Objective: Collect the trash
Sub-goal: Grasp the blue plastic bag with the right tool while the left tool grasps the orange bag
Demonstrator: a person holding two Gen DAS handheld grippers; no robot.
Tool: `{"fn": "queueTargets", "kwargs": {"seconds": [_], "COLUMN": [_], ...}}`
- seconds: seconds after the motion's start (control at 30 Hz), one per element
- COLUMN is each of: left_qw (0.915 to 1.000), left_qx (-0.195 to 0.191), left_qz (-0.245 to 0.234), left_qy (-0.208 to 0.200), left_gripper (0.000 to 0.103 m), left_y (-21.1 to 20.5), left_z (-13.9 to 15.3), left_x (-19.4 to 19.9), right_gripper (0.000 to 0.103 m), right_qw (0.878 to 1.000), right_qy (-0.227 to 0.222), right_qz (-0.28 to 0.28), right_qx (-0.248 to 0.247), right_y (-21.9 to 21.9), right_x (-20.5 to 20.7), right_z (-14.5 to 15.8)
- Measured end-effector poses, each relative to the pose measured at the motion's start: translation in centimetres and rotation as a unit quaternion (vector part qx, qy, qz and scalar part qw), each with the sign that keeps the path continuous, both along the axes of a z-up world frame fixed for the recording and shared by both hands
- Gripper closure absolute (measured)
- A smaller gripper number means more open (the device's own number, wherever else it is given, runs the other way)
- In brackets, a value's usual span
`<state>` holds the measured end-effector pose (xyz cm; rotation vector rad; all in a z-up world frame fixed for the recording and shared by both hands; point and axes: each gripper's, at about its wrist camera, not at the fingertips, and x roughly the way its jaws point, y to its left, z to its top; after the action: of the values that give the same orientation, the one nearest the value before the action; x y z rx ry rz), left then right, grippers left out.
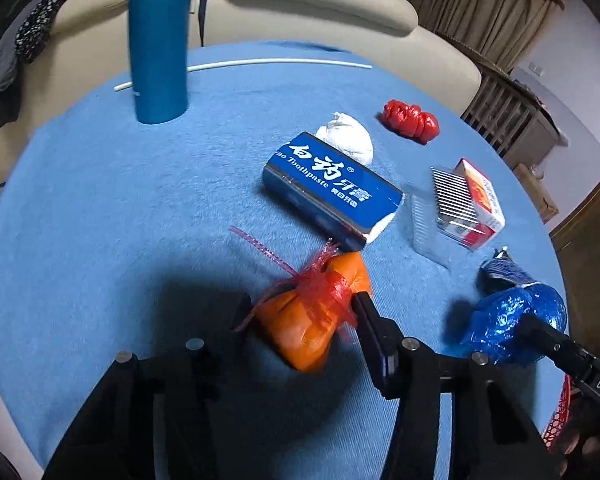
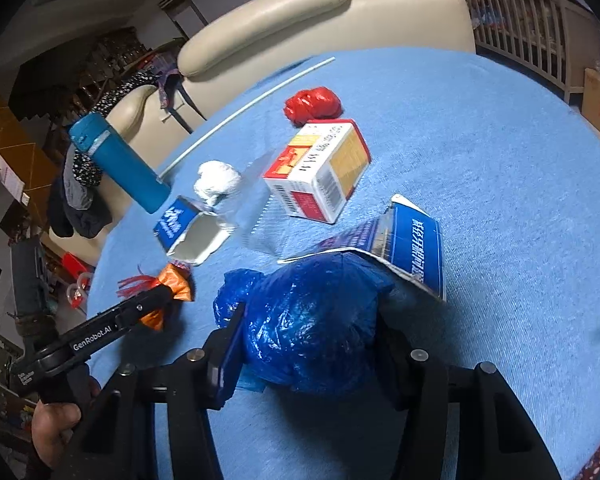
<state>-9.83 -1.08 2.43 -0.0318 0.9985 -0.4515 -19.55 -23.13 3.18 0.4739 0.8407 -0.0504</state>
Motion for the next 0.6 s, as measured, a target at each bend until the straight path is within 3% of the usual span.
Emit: {"fn": "queueTargets", "kwargs": {"seconds": [0.6], "left_qw": [0.9981], "left_qx": [-0.038], "left_qz": [0.009], "left_qy": [-0.048], "left_gripper": [0.054], "left_y": [2.5], "left_z": [4.6], "left_x": [-6.9], "right_gripper": [0.045], "right_qw": [0.998], "right_qy": [-0.053], "right_qz": [-0.012], "right_qx": [0.007], "right_y": [0.2], "right_x": [-6.3], "right_z": [3.6]}}
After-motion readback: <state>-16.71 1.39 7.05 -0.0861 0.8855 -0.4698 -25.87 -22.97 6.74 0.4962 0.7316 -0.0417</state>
